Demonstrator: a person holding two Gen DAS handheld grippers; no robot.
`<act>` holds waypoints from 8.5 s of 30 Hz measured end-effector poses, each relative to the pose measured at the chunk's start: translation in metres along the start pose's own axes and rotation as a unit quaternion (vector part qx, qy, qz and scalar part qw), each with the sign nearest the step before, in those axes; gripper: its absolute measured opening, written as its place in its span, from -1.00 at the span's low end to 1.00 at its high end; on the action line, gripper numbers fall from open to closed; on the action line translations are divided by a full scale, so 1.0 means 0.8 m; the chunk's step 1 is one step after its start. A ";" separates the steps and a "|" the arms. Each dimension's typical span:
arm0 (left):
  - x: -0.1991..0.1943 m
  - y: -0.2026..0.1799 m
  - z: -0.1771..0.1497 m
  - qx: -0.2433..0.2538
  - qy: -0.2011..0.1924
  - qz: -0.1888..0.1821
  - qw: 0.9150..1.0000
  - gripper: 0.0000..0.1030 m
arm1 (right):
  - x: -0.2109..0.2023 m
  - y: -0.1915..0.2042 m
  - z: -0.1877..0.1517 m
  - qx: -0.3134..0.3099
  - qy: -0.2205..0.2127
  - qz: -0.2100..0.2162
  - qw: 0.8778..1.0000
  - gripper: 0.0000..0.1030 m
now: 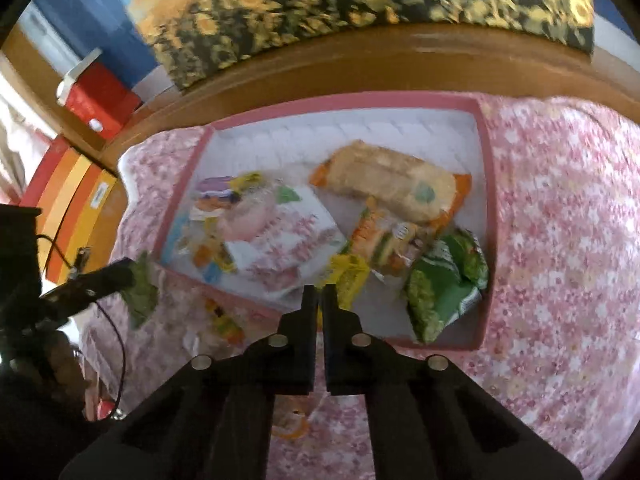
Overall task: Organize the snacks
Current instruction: 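Lower the green bag into the tray and open the left tool, then withdraw both open tools from the tray toward the remaining candies, then grasp the orange round candy with right tool while left tool grasps the clear rainbow-candy bag, then carry both candies over the tray and open both tools to drop them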
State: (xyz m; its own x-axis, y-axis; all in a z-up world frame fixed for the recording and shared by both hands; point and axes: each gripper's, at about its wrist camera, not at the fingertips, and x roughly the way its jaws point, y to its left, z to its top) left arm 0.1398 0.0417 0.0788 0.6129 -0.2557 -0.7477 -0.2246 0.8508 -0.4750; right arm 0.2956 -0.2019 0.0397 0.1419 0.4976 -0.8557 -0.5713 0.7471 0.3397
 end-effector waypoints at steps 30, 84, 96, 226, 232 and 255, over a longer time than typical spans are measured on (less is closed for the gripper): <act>0.103 -0.031 0.122 0.130 -0.024 0.156 0.979 0.02 | -0.019 -0.014 0.028 -0.004 -0.055 0.058 0.997 -0.76; 0.017 -0.055 -0.145 0.065 0.072 0.054 0.994 0.10 | -0.044 -0.026 -0.194 0.077 0.025 -0.029 0.996 -0.62; 0.022 -0.076 -0.124 0.102 0.047 0.058 0.992 0.10 | -0.063 -0.040 -0.212 0.106 0.020 -0.028 0.994 -0.62; 0.010 -0.066 0.001 0.137 -0.033 0.050 0.989 -0.39 | -0.036 0.034 -0.042 -0.145 -0.140 -0.058 0.978 -0.74; 0.028 -0.067 0.046 0.142 -0.045 0.066 0.987 -0.39 | -0.033 0.015 -0.023 -0.091 -0.130 -0.023 0.987 -0.74; 0.120 -0.077 0.107 0.155 -0.014 0.152 0.976 -0.04 | -0.014 0.018 0.006 -0.114 -0.117 -0.037 0.986 -0.74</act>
State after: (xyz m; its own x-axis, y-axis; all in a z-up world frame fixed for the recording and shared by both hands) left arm 0.2776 0.0042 0.0759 0.5751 0.0386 -0.8172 -0.1611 0.9847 -0.0669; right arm 0.2899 -0.1947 0.0561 0.3567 0.5541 -0.7522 -0.7158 0.6794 0.1611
